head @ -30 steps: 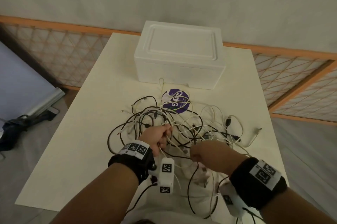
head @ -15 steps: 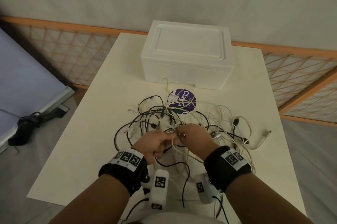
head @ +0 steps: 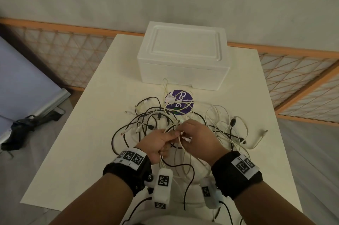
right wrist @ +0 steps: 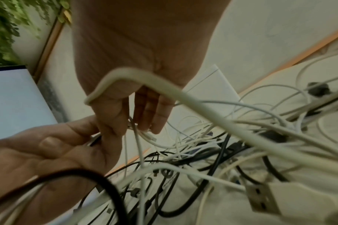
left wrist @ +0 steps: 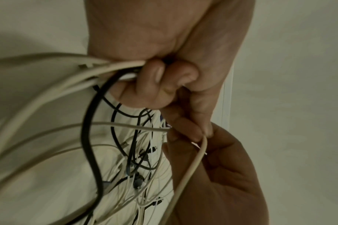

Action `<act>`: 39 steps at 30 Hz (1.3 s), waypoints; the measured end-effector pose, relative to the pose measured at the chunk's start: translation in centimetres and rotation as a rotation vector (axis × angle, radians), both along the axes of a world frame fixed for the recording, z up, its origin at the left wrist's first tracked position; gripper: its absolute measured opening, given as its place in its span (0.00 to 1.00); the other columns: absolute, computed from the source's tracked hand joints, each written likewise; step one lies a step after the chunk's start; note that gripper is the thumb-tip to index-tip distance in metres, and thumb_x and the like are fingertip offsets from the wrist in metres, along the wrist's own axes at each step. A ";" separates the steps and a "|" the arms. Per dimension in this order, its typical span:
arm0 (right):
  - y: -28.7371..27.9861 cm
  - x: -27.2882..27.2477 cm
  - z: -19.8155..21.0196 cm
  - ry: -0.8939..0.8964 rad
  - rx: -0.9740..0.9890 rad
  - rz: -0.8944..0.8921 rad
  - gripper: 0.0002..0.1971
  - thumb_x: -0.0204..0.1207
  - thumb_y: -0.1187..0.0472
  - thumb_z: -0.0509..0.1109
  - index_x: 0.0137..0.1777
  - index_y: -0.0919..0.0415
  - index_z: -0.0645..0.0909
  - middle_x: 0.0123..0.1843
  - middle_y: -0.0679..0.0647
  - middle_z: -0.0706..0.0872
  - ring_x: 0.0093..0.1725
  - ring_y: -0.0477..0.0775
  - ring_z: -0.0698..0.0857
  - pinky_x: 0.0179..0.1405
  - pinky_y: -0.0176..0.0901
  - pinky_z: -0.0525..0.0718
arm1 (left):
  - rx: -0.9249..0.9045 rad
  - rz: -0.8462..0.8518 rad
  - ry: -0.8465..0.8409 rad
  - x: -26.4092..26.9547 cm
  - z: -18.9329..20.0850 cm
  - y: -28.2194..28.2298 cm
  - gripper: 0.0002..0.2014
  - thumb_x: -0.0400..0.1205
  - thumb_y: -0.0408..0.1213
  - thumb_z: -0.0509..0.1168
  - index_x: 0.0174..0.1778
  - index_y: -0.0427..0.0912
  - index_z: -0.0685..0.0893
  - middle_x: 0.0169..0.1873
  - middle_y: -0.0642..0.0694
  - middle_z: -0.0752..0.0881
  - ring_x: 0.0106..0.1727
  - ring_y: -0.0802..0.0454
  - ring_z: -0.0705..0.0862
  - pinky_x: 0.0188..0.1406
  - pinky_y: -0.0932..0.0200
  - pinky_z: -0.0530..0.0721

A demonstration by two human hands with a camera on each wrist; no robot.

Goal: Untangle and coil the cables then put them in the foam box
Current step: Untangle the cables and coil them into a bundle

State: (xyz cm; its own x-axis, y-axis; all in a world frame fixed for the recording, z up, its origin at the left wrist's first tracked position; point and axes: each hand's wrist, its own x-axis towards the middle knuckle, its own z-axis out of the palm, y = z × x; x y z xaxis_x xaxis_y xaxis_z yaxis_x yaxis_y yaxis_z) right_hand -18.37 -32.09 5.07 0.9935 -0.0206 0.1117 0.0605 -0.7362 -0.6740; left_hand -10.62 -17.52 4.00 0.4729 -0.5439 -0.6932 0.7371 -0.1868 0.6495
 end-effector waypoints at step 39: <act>-0.8 -0.1 1.6 0.441 -0.371 0.085 0.09 0.77 0.59 0.61 0.53 0.61 0.78 0.51 0.58 0.85 0.50 0.59 0.83 0.44 0.49 0.78 | 0.167 0.158 0.122 3.3 -2.3 -6.2 0.12 0.83 0.33 0.63 0.34 0.37 0.84 0.22 0.49 0.73 0.12 0.60 0.61 0.10 0.68 0.59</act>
State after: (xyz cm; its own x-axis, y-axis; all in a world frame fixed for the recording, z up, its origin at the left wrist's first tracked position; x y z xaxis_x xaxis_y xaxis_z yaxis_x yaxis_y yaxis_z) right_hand -18.44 -32.89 6.67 0.9443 0.0229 -0.3282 -0.0978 -0.9329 -0.3465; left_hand -7.29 -23.71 1.66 0.4503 -0.3432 -0.8243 0.8365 -0.1605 0.5239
